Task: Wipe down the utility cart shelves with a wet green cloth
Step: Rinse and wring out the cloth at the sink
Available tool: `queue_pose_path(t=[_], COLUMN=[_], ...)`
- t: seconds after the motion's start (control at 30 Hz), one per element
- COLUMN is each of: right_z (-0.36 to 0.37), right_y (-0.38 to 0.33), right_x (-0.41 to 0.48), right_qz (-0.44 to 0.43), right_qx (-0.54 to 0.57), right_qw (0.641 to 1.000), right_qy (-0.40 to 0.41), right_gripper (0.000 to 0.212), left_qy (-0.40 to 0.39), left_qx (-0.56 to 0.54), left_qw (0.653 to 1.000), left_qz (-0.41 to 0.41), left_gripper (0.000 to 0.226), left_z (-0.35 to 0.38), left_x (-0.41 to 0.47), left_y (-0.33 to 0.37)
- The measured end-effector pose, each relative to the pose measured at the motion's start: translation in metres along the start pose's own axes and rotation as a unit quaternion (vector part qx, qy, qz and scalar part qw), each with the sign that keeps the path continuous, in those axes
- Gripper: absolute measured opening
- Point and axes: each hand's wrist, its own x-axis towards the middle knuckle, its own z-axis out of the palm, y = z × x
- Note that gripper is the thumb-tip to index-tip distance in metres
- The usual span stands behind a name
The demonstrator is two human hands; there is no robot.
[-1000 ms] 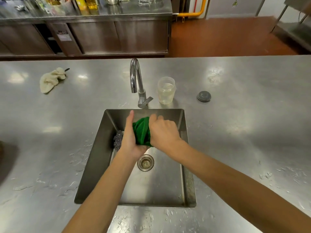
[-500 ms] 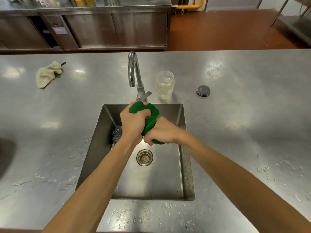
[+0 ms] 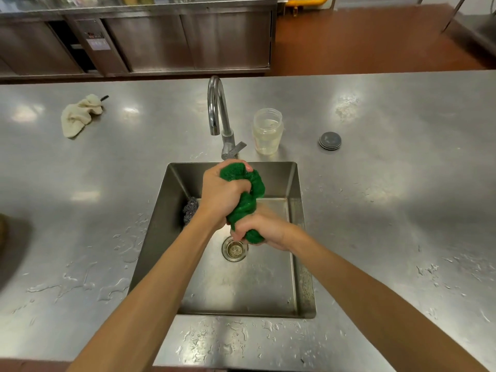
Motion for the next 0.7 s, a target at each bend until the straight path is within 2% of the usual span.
queue_pose_path(t=[0.1, 0.13, 0.2, 0.23, 0.33, 0.4, 0.47, 0.57, 0.63, 0.7], right_z=[0.001, 0.000, -0.001, 0.001, 0.009, 0.013, 0.012, -0.001, -0.011, -0.014], right_y=[0.003, 0.004, 0.011, 0.016, 0.031, 0.038, 0.038, 0.031, 0.026, 0.018], right_x=[0.003, 0.002, -0.001, -0.003, -0.010, -0.007, -0.003, 0.004, 0.008, 0.006], right_qz=[-0.006, -0.016, -0.048, -0.083, -0.199, -0.201, -0.158, -0.097, -0.091, -0.097], right_qx=[-0.110, -0.165, -0.317, -0.371, -0.475, -0.510, -0.509, -0.479, -0.462, -0.426], right_qw=[0.988, 0.974, 0.912, 0.875, 0.768, 0.734, 0.740, 0.762, 0.776, 0.801], right_qy=[0.106, 0.152, 0.255, 0.299, 0.381, 0.401, 0.410, 0.425, 0.420, 0.411], right_gripper=[0.026, 0.035, 0.069, 0.076, 0.071, 0.071, 0.082, 0.090, 0.072, 0.033], left_qy=[0.095, 0.141, 0.217, 0.238, 0.248, 0.196, 0.118, 0.122, 0.132, 0.134], left_qx=[-0.014, -0.040, -0.124, -0.167, -0.210, -0.235, -0.244, -0.211, -0.182, -0.156], left_qw=[0.995, 0.988, 0.962, 0.946, 0.919, 0.916, 0.921, 0.934, 0.947, 0.961], left_qz=[-0.024, -0.048, -0.113, -0.146, -0.223, -0.258, -0.280, -0.259, -0.229, -0.187], left_gripper=[0.036, 0.035, 0.032, 0.030, 0.034, 0.042, 0.044, 0.036, 0.033, 0.027], left_z=[0.001, 0.001, 0.000, 0.000, 0.001, 0.005, 0.011, 0.021, 0.026, 0.027], left_x=[0.003, 0.005, 0.008, 0.009, 0.007, 0.004, -0.001, -0.007, -0.007, -0.004], left_y=[-0.010, -0.014, -0.022, -0.023, -0.022, -0.019, -0.016, -0.017, -0.017, -0.015])
